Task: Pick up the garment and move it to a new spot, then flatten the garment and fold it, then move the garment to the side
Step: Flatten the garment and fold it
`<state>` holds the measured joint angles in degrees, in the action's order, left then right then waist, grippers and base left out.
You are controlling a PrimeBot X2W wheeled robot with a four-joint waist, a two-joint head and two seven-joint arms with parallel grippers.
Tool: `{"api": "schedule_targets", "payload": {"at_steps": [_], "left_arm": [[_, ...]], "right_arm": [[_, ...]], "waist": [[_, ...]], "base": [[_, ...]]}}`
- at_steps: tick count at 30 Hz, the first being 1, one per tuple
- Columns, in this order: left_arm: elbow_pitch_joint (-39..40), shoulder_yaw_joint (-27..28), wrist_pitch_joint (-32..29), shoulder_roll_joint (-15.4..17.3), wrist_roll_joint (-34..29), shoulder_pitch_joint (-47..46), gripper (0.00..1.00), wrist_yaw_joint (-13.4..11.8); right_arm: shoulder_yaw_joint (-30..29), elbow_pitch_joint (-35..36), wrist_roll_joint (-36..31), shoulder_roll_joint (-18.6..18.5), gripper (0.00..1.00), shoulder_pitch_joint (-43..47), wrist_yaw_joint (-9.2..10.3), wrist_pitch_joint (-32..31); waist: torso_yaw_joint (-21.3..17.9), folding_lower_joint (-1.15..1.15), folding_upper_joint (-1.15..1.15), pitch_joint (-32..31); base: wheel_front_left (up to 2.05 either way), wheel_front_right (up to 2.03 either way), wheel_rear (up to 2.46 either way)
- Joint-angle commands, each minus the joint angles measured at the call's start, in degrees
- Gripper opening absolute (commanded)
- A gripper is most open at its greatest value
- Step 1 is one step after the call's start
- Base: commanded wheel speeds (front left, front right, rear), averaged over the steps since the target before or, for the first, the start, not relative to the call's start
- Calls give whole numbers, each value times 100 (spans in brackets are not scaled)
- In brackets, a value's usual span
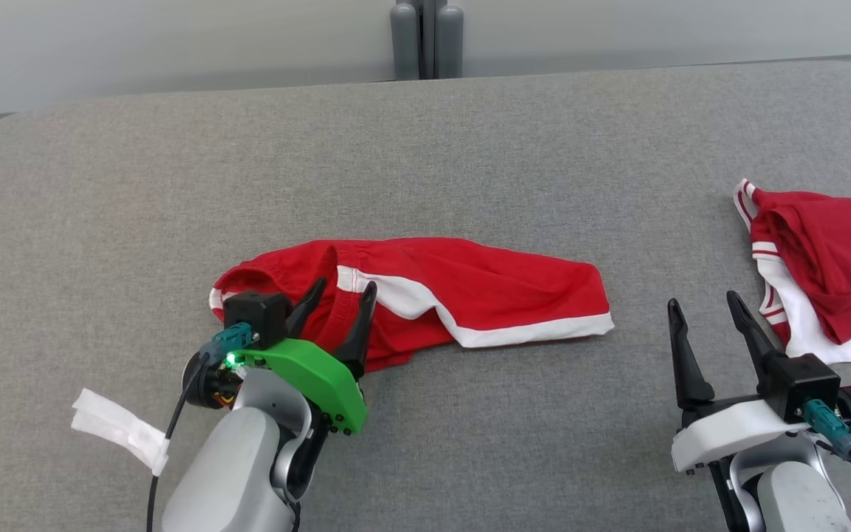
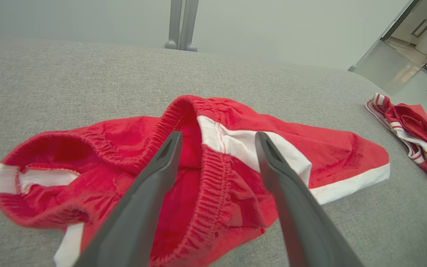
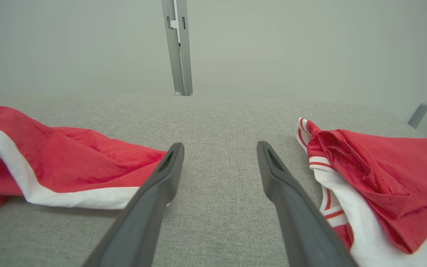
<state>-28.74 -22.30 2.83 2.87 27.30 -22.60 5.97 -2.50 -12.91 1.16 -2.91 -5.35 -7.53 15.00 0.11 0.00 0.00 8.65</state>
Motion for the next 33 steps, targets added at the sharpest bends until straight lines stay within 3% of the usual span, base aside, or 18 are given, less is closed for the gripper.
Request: {"api": "schedule_targets", "payload": {"at_steps": [1,9,10,11,12,23,33], "left_arm": [[-64,20,-24,28,38,-140,100,-25],[-381,21,-27,96,83,-379,100,7],[-403,9,-44,98,89,-394,73,12],[-420,3,-56,99,106,-404,29,16],[-434,-9,-60,98,125,-407,0,23],[-314,-61,152,119,236,-300,0,51],[69,-40,362,192,254,52,0,-102]], "right_arm": [[-12,-30,36,-2,100,-79,10,25],[-45,-129,98,-1,100,-87,11,25],[-46,-137,103,-1,100,-88,10,25],[-46,-143,105,0,100,-89,10,25],[-50,-157,109,-1,100,-94,10,24],[61,-279,55,0,100,-113,10,24],[431,-1186,-36,-5,100,-392,10,23]], "waist": [[-54,0,0,55],[-144,0,0,99],[-145,0,0,98],[-143,0,0,97],[-138,0,0,95],[36,0,0,51],[328,0,0,35]], "base": [[0,0,0],[0,0,0],[0,0,0],[0,0,0],[0,0,0],[0,0,0],[0,0,0]]}}
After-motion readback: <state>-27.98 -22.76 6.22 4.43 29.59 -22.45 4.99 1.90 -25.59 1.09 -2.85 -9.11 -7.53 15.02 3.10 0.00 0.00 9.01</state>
